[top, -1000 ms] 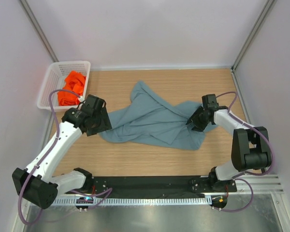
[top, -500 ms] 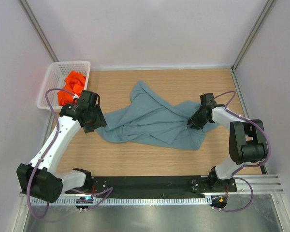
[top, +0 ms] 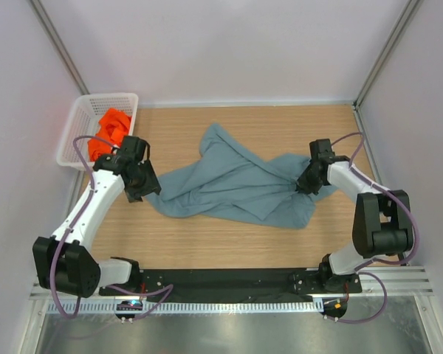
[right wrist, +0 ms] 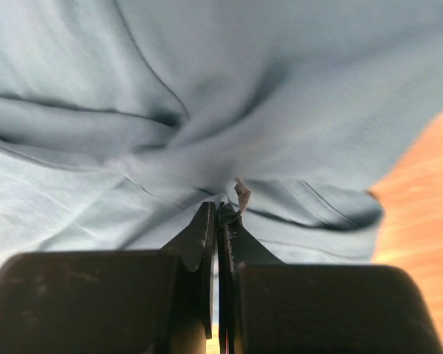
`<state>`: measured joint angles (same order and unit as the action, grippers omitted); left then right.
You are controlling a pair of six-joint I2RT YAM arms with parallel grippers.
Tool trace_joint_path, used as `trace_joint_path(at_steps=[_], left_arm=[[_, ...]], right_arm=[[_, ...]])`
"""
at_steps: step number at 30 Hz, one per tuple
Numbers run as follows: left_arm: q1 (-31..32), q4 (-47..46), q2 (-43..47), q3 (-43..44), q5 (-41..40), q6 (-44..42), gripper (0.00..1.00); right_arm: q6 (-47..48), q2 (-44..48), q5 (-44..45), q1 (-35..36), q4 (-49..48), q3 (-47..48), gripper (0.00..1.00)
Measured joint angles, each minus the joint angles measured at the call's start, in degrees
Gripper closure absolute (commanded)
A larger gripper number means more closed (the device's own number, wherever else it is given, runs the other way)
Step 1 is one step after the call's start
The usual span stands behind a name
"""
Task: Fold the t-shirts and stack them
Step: Flatten the tshirt out
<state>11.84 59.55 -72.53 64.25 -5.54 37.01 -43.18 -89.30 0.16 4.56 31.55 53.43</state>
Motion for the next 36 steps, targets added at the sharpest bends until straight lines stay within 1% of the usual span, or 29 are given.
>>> trace_joint_path(at_steps=[5,9,13,21,27,34,36], left_arm=[[-0.3,-0.9,-4.8,0.0,0.0,0.0,0.46],[-0.7,-2.7,-9.6,-0.3,0.0,0.3,0.53],[-1.3,-4.5,-15.0,-0.5,0.0,1.4,0.53],[-2.3,-7.0,-16.6,-5.9,0.0,4.3,0.52],[-4.5,-10.1,-21.4,-6.0,-0.5,4.3,0.52],[-4.9,-14.0,-25.1,-5.9,-0.5,4.4,0.57],[-4.9,-14.1,-25.3,-5.4,-0.7,4.4,0.6]], right_arm=[[4.3,6.9,3.7,-3.4,5.2,0.0,0.98],[7.8,14.3,6.7,-6.7,9.2,0.0,0.98],[10.2,19.1,8.3,-7.7,12.8,0.0,0.98],[11.6,19.6,7.6,-7.8,14.4,-0.1,0.98],[11.9,19.6,7.1,-7.8,14.4,-0.1,0.98],[12.0,19.4,5.7,-7.8,14.4,-0.1,0.98],[12.1,19.0,5.4,-7.8,14.3,-0.1,0.98]])
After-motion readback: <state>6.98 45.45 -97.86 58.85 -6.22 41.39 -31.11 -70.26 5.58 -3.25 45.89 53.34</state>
